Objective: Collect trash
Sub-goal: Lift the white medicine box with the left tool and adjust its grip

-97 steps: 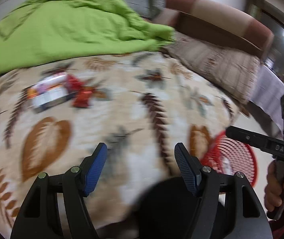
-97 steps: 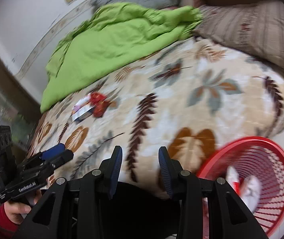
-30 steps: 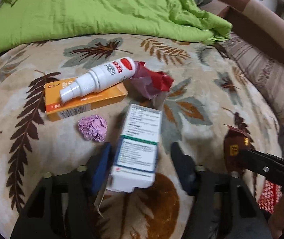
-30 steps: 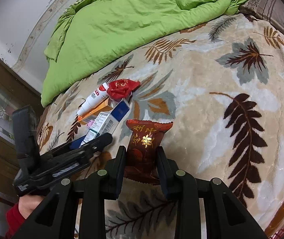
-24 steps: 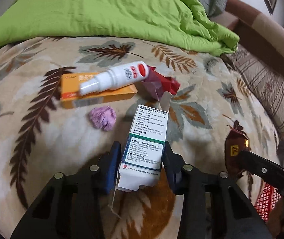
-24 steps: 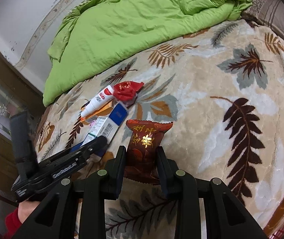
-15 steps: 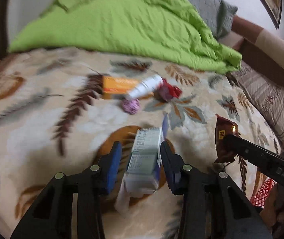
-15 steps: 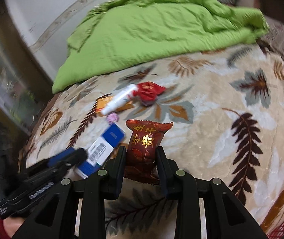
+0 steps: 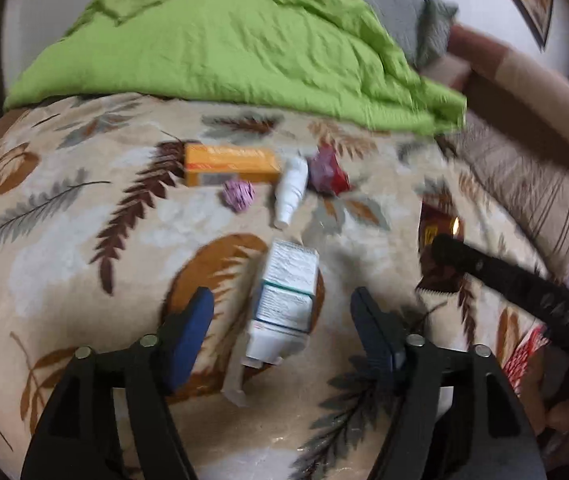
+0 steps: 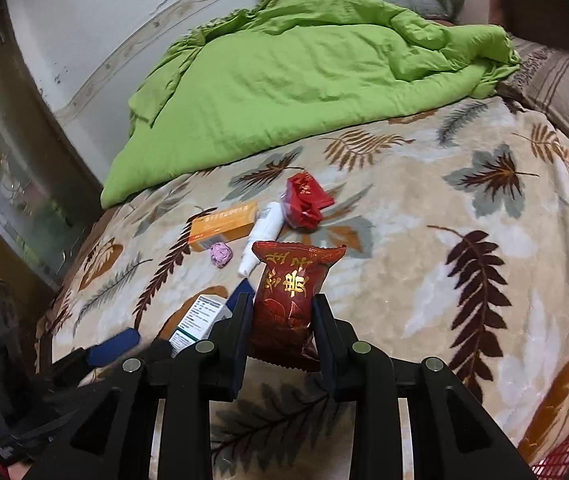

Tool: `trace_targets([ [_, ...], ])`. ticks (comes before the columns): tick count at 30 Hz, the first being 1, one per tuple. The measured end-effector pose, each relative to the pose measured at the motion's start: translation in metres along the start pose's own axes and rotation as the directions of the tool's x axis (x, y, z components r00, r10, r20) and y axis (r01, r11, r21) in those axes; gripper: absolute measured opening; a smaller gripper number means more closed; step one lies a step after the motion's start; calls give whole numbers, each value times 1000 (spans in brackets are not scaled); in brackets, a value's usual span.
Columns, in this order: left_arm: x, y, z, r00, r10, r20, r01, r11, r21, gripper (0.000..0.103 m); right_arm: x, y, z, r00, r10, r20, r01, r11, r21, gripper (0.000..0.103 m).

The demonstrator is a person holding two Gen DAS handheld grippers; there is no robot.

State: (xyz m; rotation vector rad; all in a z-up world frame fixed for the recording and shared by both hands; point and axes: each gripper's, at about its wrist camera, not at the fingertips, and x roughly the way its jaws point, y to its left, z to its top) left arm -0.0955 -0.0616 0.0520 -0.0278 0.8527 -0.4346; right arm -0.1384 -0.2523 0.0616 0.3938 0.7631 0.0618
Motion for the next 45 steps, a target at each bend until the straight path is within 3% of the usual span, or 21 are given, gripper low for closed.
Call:
trace_targets([
  [5, 32, -7, -3, 997, 60, -45, -59, 998, 39, 68, 2, 4, 0, 1000, 2, -9, -2, 1000, -24, 32],
  [7, 41, -5, -3, 995, 79, -59, -76, 996, 41, 48, 3, 5, -1, 1000, 5, -11, -6, 1000, -31, 32],
  [9, 45, -1, -2, 994, 86, -59, -85, 996, 31, 38, 3, 5, 0, 1000, 7, -12, -7, 999, -32, 32],
  [16, 25, 17, 1, 990, 135, 44, -133, 990, -36, 33, 4, 14, -3, 1000, -2, -10, 1, 997, -78, 32],
  [20, 10, 19, 3, 972, 200, 121, -197, 980, -41, 33, 7, 23, -5, 1000, -20, -9, 19, 992, -123, 32],
  [26, 2, 18, 3, 958, 236, 161, -235, 972, -25, 33, 11, 30, -6, 1000, -29, -6, 28, 988, -150, 32],
  [29, 6, 20, 3, 965, 226, 133, -225, 974, -25, 33, 13, 34, -8, 1000, -30, -5, 29, 987, -161, 32],
  [32, 13, 27, 0, 983, 167, 77, -162, 985, -58, 33, 14, 34, -7, 1000, -26, -5, 25, 987, -161, 32],
  [33, 14, 30, 0, 987, 145, 68, -140, 987, -73, 35, 14, 32, -7, 1000, -23, -5, 22, 988, -151, 32],
  [34, 15, 30, 0, 990, 126, 59, -122, 990, -75, 44, 14, 30, -6, 1000, -20, -6, 19, 990, -142, 32],
  [36, 18, 26, -1, 990, 131, 49, -128, 989, -68, 54, 13, 28, -5, 1000, -15, -6, 14, 992, -128, 32],
  [41, 30, 17, -4, 988, 153, 10, -152, 988, -26, 54, 12, 27, -5, 1000, -6, -7, 5, 992, -130, 32],
  [45, 38, 29, -4, 982, 187, -20, -188, 980, -64, 54, 11, 26, -4, 1000, 0, -7, -1, 992, -129, 32],
])
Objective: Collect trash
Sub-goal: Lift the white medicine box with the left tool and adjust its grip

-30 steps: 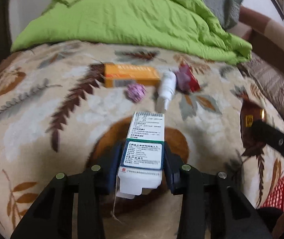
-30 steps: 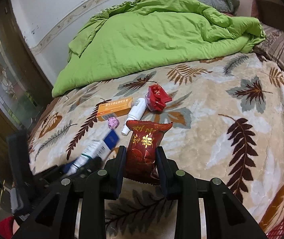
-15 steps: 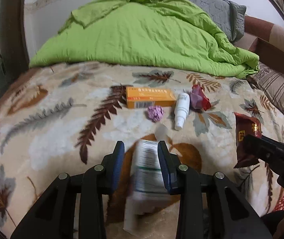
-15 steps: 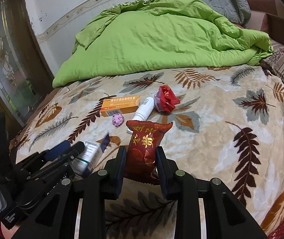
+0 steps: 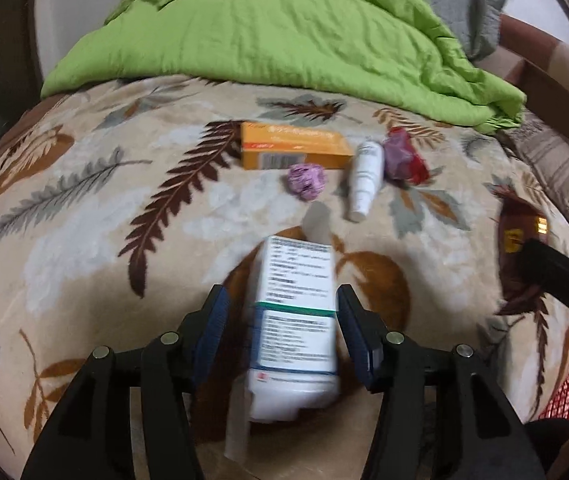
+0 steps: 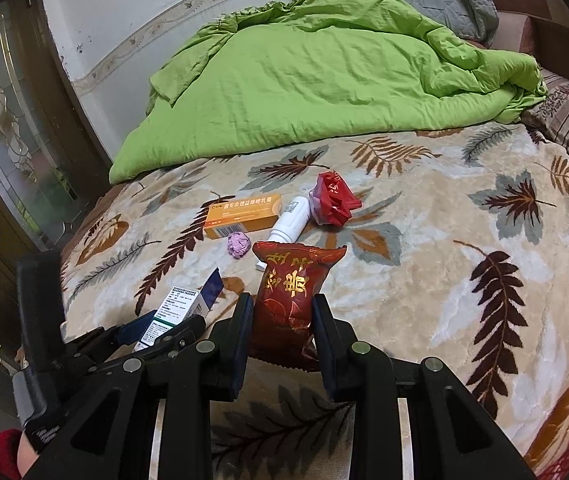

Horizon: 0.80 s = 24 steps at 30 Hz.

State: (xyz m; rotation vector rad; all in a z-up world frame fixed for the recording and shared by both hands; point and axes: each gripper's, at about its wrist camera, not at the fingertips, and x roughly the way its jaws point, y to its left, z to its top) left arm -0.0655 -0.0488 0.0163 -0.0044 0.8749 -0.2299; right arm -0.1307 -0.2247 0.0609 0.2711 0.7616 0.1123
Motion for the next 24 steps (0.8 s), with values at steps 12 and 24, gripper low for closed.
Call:
trace_targets([
  [12, -32, -5, 4, 981, 68, 181, -78, 996, 47, 38, -1, 8, -1, 1000, -3, 8, 4, 999, -33, 32],
  [24, -42, -11, 5, 967, 100, 235, -120, 990, 73, 38, 1, 12, -3, 1000, -9, 8, 10, 999, -53, 32],
])
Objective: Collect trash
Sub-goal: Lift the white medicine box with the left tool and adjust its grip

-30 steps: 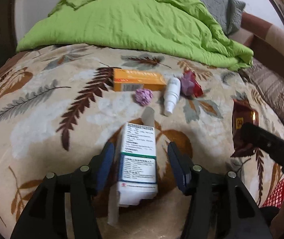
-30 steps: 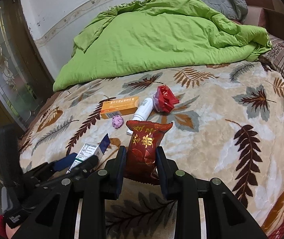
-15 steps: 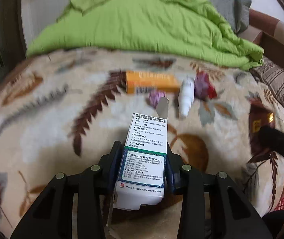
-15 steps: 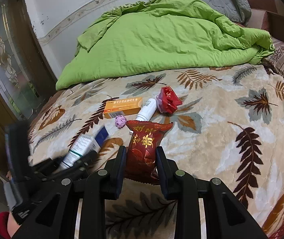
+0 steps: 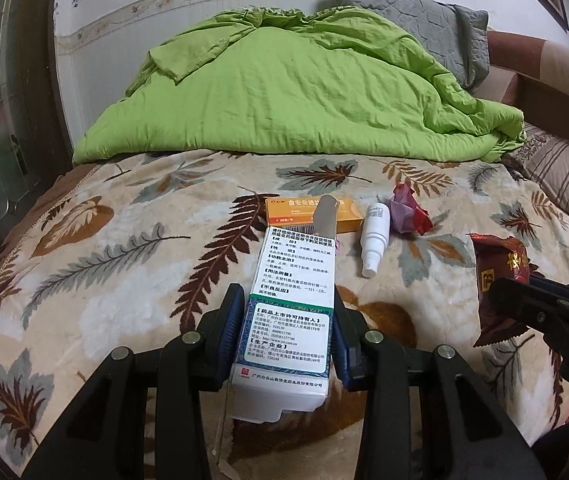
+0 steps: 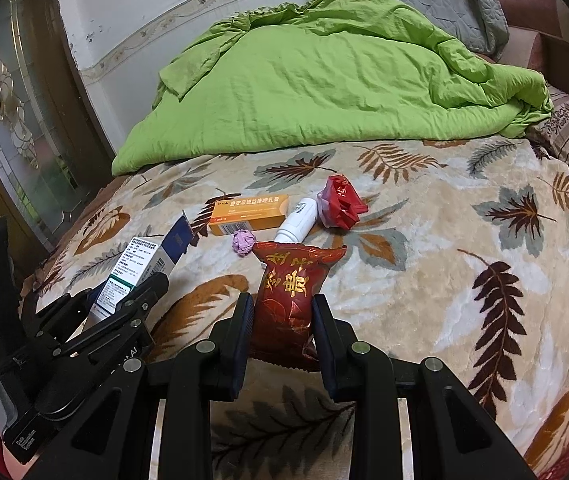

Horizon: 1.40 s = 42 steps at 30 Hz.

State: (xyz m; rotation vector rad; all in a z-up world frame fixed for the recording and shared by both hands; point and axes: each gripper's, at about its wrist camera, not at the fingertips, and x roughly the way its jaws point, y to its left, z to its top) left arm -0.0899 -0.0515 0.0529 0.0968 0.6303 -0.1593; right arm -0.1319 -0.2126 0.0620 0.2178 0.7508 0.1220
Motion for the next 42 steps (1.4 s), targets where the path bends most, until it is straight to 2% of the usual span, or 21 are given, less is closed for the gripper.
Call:
trace_targets([
  [35, -2, -7, -2, 1000, 4, -2, -4, 1000, 7, 38, -1, -3, 1, 1000, 8, -1, -8, 1000, 10, 32],
  [42, -2, -7, -1, 998, -54, 6, 54, 998, -7, 38, -2, -9, 0, 1000, 17, 1, -17, 999, 40, 32],
])
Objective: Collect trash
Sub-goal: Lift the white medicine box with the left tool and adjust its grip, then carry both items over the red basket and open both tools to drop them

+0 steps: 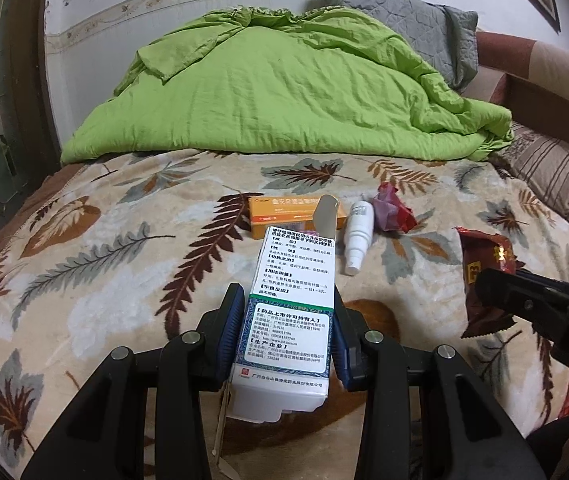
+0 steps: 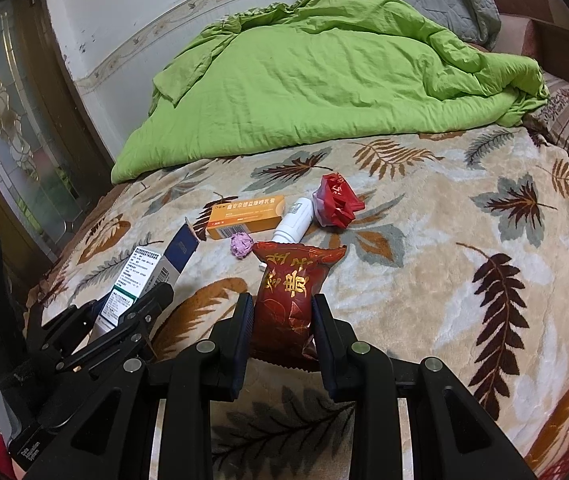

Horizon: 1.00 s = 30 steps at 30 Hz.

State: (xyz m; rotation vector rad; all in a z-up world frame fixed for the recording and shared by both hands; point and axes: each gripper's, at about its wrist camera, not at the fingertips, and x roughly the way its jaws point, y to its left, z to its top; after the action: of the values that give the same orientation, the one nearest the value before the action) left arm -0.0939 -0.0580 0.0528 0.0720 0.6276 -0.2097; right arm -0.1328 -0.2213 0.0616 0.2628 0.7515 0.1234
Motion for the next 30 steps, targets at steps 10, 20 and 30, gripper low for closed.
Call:
trace_targets([
  [10, -9, -12, -7, 993, -115, -32, 115, 993, 10, 38, -34, -30, -4, 999, 41, -17, -39, 994, 104, 32],
  [20, -54, -98, -10, 913, -399, -82, 407, 902, 141, 38, -128, -115, -42, 998, -60, -8, 60, 958, 279, 32],
  [30, -99, -215, -13, 720, -644, -258, 692, 689, 215, 38, -238, -205, -93, 958, -288, -11, 259, 843, 472, 32],
])
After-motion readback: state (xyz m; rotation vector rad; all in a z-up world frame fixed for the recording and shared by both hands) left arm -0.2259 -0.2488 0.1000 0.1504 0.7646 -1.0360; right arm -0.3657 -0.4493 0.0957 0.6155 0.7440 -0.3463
